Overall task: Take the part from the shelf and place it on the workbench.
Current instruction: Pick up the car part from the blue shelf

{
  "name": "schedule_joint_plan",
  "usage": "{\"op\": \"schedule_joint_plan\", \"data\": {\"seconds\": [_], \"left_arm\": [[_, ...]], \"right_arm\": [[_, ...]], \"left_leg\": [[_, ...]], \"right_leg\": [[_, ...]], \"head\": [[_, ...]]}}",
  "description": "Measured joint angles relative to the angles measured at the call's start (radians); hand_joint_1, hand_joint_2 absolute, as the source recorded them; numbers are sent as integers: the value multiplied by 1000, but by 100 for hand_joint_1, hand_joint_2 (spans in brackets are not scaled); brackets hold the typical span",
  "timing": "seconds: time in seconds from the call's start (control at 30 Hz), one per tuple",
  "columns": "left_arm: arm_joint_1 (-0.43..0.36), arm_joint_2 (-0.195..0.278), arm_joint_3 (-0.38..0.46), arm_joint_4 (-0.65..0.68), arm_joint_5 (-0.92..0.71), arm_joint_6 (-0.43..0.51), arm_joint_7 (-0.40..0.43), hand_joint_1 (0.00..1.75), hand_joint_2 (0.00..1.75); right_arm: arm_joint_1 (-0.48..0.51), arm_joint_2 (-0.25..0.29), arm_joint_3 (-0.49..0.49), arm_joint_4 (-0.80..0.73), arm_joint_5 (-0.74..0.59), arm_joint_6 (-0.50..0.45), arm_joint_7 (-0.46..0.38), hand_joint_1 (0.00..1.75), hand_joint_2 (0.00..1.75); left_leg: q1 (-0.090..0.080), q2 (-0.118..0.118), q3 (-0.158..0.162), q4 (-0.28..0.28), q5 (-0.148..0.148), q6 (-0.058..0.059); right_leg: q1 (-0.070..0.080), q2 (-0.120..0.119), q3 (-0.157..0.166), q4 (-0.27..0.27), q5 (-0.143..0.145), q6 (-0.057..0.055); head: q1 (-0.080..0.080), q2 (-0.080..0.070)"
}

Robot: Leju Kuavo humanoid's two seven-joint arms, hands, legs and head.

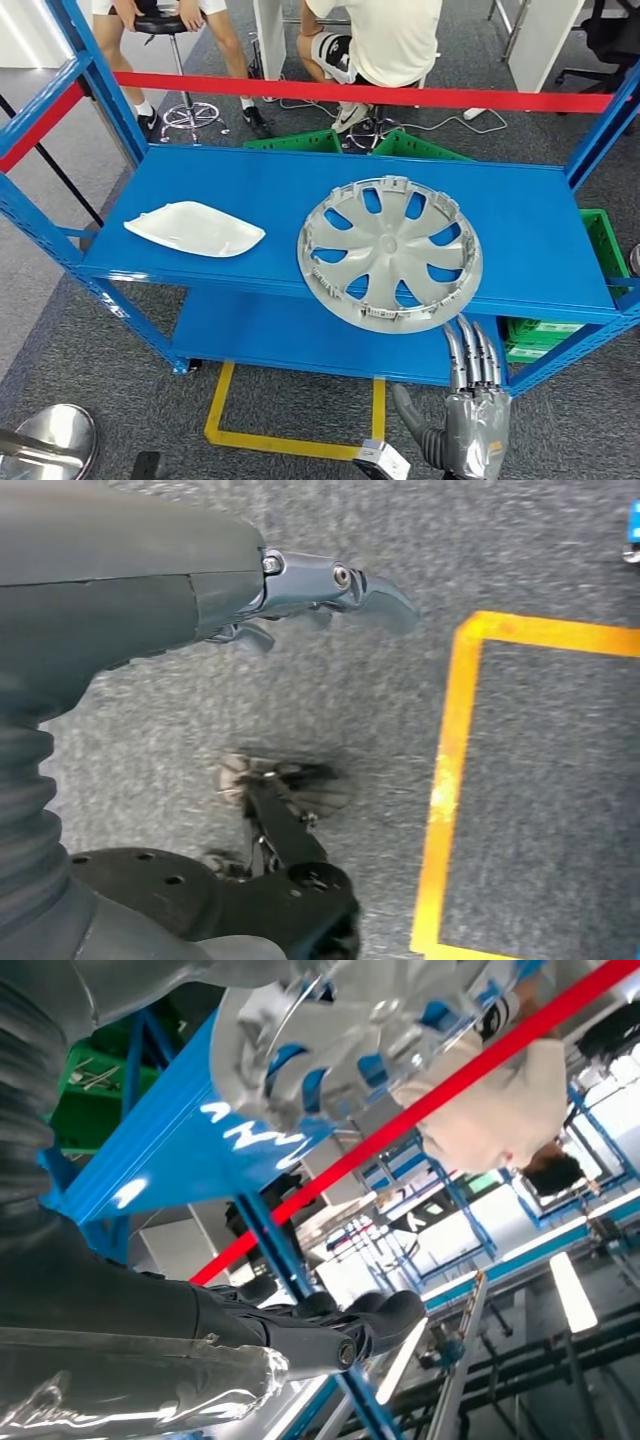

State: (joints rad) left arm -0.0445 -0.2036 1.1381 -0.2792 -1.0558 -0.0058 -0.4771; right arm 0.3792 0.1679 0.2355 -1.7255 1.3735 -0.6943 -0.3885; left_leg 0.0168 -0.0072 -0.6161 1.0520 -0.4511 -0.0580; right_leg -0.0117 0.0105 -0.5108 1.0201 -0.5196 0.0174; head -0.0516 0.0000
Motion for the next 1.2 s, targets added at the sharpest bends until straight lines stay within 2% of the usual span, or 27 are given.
{"op": "schedule_joint_plan", "data": {"seconds": [0.03, 0.13, 0.2, 0.23, 0.3, 0.33, 0.37, 0.4, 0.47, 0.5, 0.53, 0.6, 0.67, 0.7, 0.73, 0.8, 0.83, 0.87, 0.9, 0.93, 0.97, 1.0, 1.03, 1.07, 1.1, 1.2], "left_arm": [[0, 0, 0, 1, -1, 0, 1, 0, 175], [-2, 0, -1, 3, -3, 1, 4, 0, 175], [-3, 2, -2, 3, -6, 1, 4, 0, 175], [-4, 2, -2, 3, -8, 1, 4, 0, 175], [-4, 3, -3, 3, -12, 1, 4, 0, 175], [-4, 3, -3, 3, -14, 0, 4, 0, 175], [-4, 3, -4, 3, -15, 0, 4, 0, 175], [-4, 4, -4, 3, -17, 0, 4, 0, 175], [-4, 3, -6, 4, -22, -2, 4, 0, 175], [-6, 3, -6, 5, -27, -2, 4, 0, 175], [-7, 3, -6, 5, -31, -3, 4, 0, 175], [-10, 3, -6, 6, -39, -4, 4, 0, 175], [-12, 4, -6, 6, -43, -4, 5, 0, 175], [-13, 4, -6, 6, -44, -4, 5, 0, 175], [-14, 4, -6, 6, -44, -4, 5, 0, 175], [-13, 5, -6, 6, -45, -4, 4, 0, 175], [-12, 6, -6, 6, -47, -4, 4, 0, 131], [-11, 6, -6, 6, -49, -5, 4, 0, 87], [-10, 7, -6, 6, -51, -5, 4, 0, 44], [-10, 9, -6, 6, -53, -5, 4, 0, 0], [-11, 9, -6, 7, -56, -6, 4, 0, 0], [-13, 9, -7, 9, -58, -7, 4, 0, 0], [-14, 9, -7, 10, -61, -8, 4, 0, 0], [-16, 8, -7, 12, -63, -10, 4, 0, 0], [-18, 8, -8, 13, -65, -12, 4, 0, 0], [-18, 9, -8, 14, -70, -19, 5, 0, 0]], "right_arm": [[-3, -9, 11, 9, 1, 0, 9, 0, 175], [-12, -34, 40, 31, 3, 0, 43, 0, 175], [-23, -53, 64, 52, 2, 0, 78, 0, 175], [-29, -62, 75, 63, 1, 0, 93, 0, 175], [-40, -79, 94, 84, -1, 0, 119, 0, 175], [-44, -87, 101, 94, -2, 0, 132, 0, 175], [-49, -95, 110, 104, -3, 0, 145, 0, 175], [-54, -103, 118, 113, -4, 0, 158, 0, 175], [-64, -119, 138, 129, -9, 0, 187, 0, 175], [-70, -127, 148, 138, -13, 0, 205, 0, 175], [-77, -136, 161, 149, -18, 0, 224, 0, 175], [-89, -155, 186, 171, -26, 0, 252, 0, 175], [-97, -171, 207, 187, -29, 0, 262, 0, 175], [-100, -177, 215, 192, -30, 0, 264, 0, 175], [-103, -182, 222, 197, -30, 0, 267, 0, 175], [-111, -192, 236, 211, -33, 0, 281, 0, 175], [-115, -198, 244, 219, -38, 0, 296, 0, 175], [-120, -205, 253, 229, -45, 0, 312, 0, 175], [-125, -212, 265, 239, -52, 0, 331, 0, 175], [-131, -219, 277, 249, -60, 0, 348, 0, 175], [-138, -227, 289, 258, -69, 0, 364, 0, 175], [-145, -234, 301, 269, -80, 0, 379, 0, 175], [-152, -242, 313, 279, -92, 0, 391, 0, 175], [-159, -250, 325, 288, -102, 0, 402, 0, 175], [-165, -258, 337, 297, -109, 0, 411, 0, 175], [-173, -279, 367, 322, -114, -1, 437, 0, 175]], "left_leg": [[1, 2, 6, -28, 16, 5], [0, 1, 12, -39, 18, 32], [1, 0, 22, -42, 12, 47], [0, 1, 27, -42, 8, 53], [-5, 1, 38, -42, -4, 62], [-8, 0, 44, -42, -11, 65], [-11, -1, 53, -42, -18, 66], [-13, -2, 64, -42, -26, 67], [-18, -6, 90, -43, -44, 66], [-19, -7, 100, -43, -53, 63], [-20, -8, 105, -44, -59, 59], [-18, -8, 109, -49, -65, 48], [-16, -7, 110, -45, -72, 37], [-16, -6, 100, -23, -84, 31], [-15, -6, 76, 22, -104, 24], [-11, -5, -5, 152, -148, 12], [-9, -5, -44, 204, -155, 7], [-6, -5, -67, 224, -143, 2], [-3, -5, -72, 208, -111, -2], [0, -4, -60, 160, -65, -6], [5, -1, -38, 96, -19, -11], [9, 0, -15, 33, 11, -12], [12, 1, 2, -10, 27, -7], [15, 1, 11, -34, 29, -3], [16, -1, 15, -42, 23, 4], [15, -3, 16, -41, 21, 13]], "right_leg": [[2, 0, 2, -1, -8, 7], [3, 1, 9, -9, -20, 25], [2, -2, -5, 33, -44, 32], [1, -4, -34, 88, -68, 35], [2, -4, -122, 230, -116, 39], [2, -4, -159, 277, -121, 38], [3, -4, -180, 288, -103, 35], [6, -4, -181, 260, -65, 30], [14, -3, -142, 133, 30, 12], [18, -3, -118, 77, 58, 5], [22, -3, -103, 42, 71, 0], [26, -2, -92, 26, 67, -4], [22, -1, -84, 13, 68, -10], [18, -2, -76, 4, 68, -14], [14, -4, -68, -2, 67, -17], [11, -5, -57, -6, 60, -21], [9, -5, -52, -6, 55, -21], [6, -4, -46, -6, 50, -20], [3, -2, -39, -6, 45, -17], [-1, 0, -29, -6, 38, -12], [-3, 2, -24, -5, 31, -5], [-3, 4, -21, -2, 20, 2], [-1, 5, -19, 0, 11, 9], [3, 5, -19, 3, 3, 13], [5, 5, -16, 4, -4, 8], [8, 3, -9, -4, -2, -27]], "head": [[-2, 0], [-5, 0], [0, 0], [4, 0], [8, 0], [8, 0], [8, 0], [8, 0], [8, 0], [9, 0], [9, 0], [9, 0], [8, 0], [6, 0], [5, 0], [3, 0], [3, 0], [3, 0], [3, 0], [3, 0], [1, 0], [-3, 0], [-4, 0], [-4, 0], [-2, 0], [8, 0]]}}
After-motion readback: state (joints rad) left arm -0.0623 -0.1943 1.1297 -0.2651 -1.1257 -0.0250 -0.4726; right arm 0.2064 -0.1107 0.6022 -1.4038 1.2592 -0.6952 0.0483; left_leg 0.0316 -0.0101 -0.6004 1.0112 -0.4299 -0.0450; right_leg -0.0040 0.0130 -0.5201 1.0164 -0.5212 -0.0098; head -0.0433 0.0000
